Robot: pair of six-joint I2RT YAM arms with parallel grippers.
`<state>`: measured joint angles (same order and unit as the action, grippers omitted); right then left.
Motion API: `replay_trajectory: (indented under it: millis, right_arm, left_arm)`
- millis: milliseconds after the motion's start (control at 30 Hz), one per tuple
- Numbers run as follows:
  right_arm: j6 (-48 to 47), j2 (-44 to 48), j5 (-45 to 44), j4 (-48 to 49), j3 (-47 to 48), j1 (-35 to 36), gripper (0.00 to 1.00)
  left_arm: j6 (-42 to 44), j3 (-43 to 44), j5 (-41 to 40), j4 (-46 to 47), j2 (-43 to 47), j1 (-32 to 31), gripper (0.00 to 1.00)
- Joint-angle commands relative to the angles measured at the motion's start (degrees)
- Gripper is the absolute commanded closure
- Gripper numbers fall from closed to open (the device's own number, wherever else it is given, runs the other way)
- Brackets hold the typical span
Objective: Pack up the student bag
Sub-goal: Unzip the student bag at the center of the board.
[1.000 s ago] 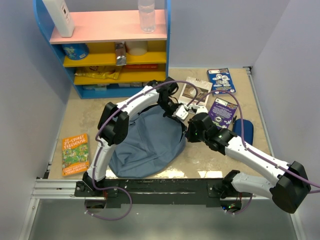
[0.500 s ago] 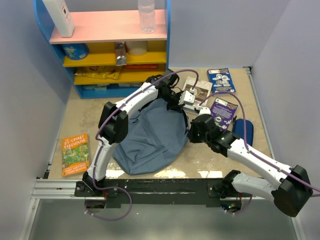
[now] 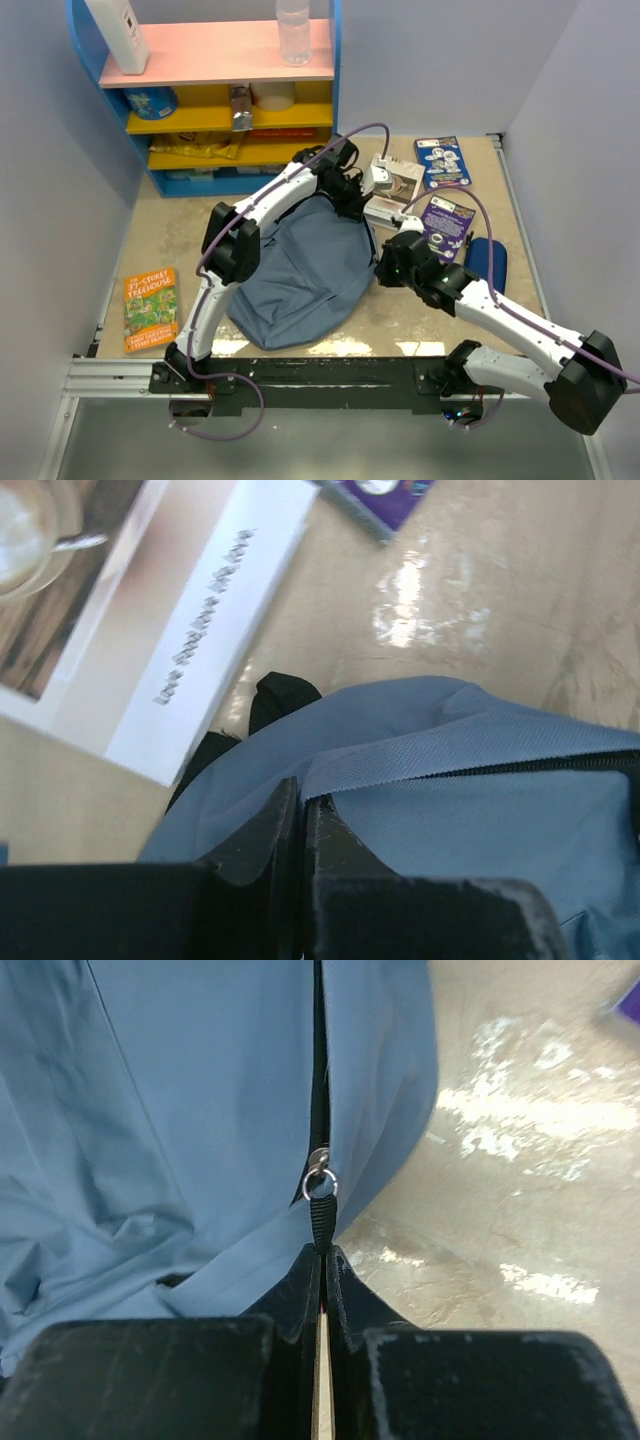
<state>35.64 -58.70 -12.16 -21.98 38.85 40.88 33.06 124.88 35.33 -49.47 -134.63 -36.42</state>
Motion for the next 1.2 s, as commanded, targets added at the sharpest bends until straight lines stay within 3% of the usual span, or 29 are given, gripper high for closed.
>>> replay_trajectory:
  millis: [0,267,500,800,967,1033,1100,1167]
  right_arm:
    - [4.70,-2.21,1.09,-2.90,-2.02,4.46,1.00]
    - [11.12,-9.06,-3.04,-0.26,-0.97,16.58,1.00]
    - [14.10,-2.49,-9.54,-8.25,-0.27,17.39,1.00]
    - [19.11,-1.78,-5.42,-4.49,-3.95,18.27,1.00]
    - [19.12,-1.77,-9.44,-6.23,-2.30,18.18,1.00]
    - [17.63,-2.03,-12.08,-7.11,0.24,17.13,1.00]
    - [14.40,-2.65,-10.96,-5.63,1.66,14.59,1.00]
    - [11.84,-3.70,-7.89,-2.57,2.81,9.50,1.00]
  left_arm:
    - [-10.81,5.55,-13.26,3.77,-0.37,3.29,1.00]
    - [-15.83,3.09,-17.93,4.30,1.30,4.26,1.00]
    - [-12.76,-1.12,-16.69,4.38,3.84,4.34,1.00]
    - [-17.50,2.82,-19.51,5.61,2.26,7.77,1.00]
    - [-16.72,2.13,-18.29,5.97,3.84,8.83,1.00]
    - [-14.36,0.81,-13.57,5.62,5.34,8.83,0.91]
    - [-12.50,-2.17,-9.86,5.35,7.52,8.83,0.73]
    - [-8.03,-4.28,-3.53,3.26,8.68,8.74,0.61]
